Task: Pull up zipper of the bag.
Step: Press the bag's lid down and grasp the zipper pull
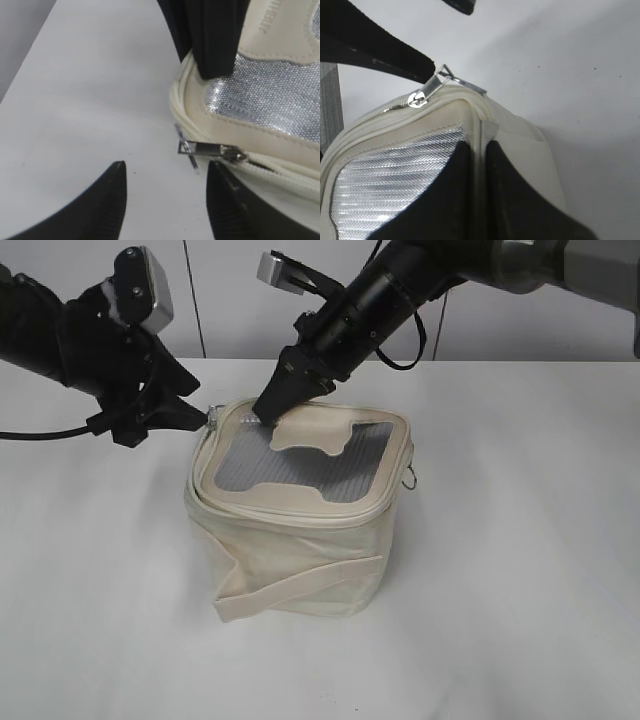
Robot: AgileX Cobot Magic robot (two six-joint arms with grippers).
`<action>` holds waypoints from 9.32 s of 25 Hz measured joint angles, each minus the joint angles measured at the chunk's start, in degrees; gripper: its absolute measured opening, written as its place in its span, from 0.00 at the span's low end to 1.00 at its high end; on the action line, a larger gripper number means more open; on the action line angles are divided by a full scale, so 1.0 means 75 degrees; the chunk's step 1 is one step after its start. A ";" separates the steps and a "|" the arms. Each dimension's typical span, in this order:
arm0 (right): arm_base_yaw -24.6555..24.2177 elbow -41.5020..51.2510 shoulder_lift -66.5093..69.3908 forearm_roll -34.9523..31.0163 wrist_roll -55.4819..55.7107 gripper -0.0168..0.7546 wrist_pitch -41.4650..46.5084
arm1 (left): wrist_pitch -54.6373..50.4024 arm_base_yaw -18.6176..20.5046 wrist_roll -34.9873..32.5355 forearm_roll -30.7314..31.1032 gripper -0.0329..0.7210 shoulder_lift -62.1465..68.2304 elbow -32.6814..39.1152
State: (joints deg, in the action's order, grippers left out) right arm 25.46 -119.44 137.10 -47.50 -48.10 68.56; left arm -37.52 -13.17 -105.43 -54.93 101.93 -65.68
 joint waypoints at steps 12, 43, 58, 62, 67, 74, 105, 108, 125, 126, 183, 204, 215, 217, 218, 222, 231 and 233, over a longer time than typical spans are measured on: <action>0.0000 0.0000 0.0000 -0.0006 0.0017 0.11 0.0000 | 0.0128 -0.0010 0.0000 0.0106 0.56 0.0008 0.0000; 0.0000 0.0000 0.0000 0.0001 0.0116 0.10 0.0000 | 0.0201 -0.0244 0.0175 -0.0707 0.09 0.0586 0.0000; 0.0027 0.0000 0.0008 -0.0070 0.0545 0.10 -0.0021 | -0.0590 -0.0293 0.5186 0.3311 0.03 -0.0402 0.0000; 0.0090 0.0000 0.0032 -0.0150 0.0661 0.09 -0.0021 | -0.1276 -0.0311 0.6247 0.3722 0.03 -0.0473 -0.0024; 0.0139 0.0000 0.0032 -0.0193 0.0817 0.09 0.0001 | -0.1597 -0.0350 0.7302 0.4133 0.03 -0.0539 -0.0064; 0.0139 0.0000 0.0038 -0.0214 0.0902 0.09 -0.0094 | -0.0461 -0.0404 0.7528 0.4313 0.03 -0.0860 0.0011; 0.0093 0.0000 0.0038 -0.0200 0.0977 0.08 -0.0162 | 0.1922 -0.0865 0.4561 0.5684 0.56 -0.0581 0.0023; 0.0093 0.0000 0.0038 -0.0200 0.0977 0.08 -0.0162 | 0.1915 -0.0943 0.4333 0.5866 0.55 -0.0386 0.0018; 0.0093 0.0000 0.0038 -0.0194 0.0911 0.08 -0.0154 | 0.1095 -0.1001 0.2026 0.3884 0.51 -0.0355 0.0014; 0.0093 0.0000 0.0038 -0.0194 0.0911 0.08 -0.0154 | 0.1111 -0.1001 0.2026 0.3875 0.51 -0.0355 0.0014; 0.0233 0.0009 0.0038 -0.0338 0.1386 0.08 0.0161 | 0.1528 -0.1889 0.7626 0.5610 0.06 -0.2579 0.2650; 0.0241 0.0039 0.0038 -0.0206 0.2200 0.08 0.0161 | 0.0966 -0.2324 0.7923 0.4320 0.08 -0.3746 0.3669; 0.0076 0.0039 0.0038 -0.0082 0.2509 0.08 -0.0610 | -0.1199 -0.2490 0.7797 0.3534 0.03 -0.4804 0.3817; 0.0076 0.0039 0.0038 -0.0082 0.2511 0.08 -0.0619 | -0.0981 -0.2526 0.7797 0.3507 0.03 -0.4656 0.3817; 0.0076 0.0039 0.0038 -0.0082 0.2511 0.08 -0.0619 | -0.0814 -0.2545 0.7797 0.3532 0.03 -0.4591 0.3817; 0.0076 0.0025 0.0038 -0.0082 0.2503 0.08 -0.0611 | 0.0509 -0.2542 0.7797 0.4145 0.05 -0.4511 0.3817; 0.0076 0.0025 0.0038 -0.0082 0.2354 0.08 -0.0581 | 0.1810 -0.1885 0.7790 0.5430 0.70 -0.4354 0.3817; 0.0076 0.0025 0.0038 -0.0082 0.2339 0.08 -0.0581 | 0.2071 -0.1843 0.7790 0.5668 0.68 -0.4164 0.3817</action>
State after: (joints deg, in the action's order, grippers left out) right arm 26.02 -119.26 137.38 -48.12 -30.56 64.21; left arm -21.98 -26.99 -47.00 -12.42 70.70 -37.06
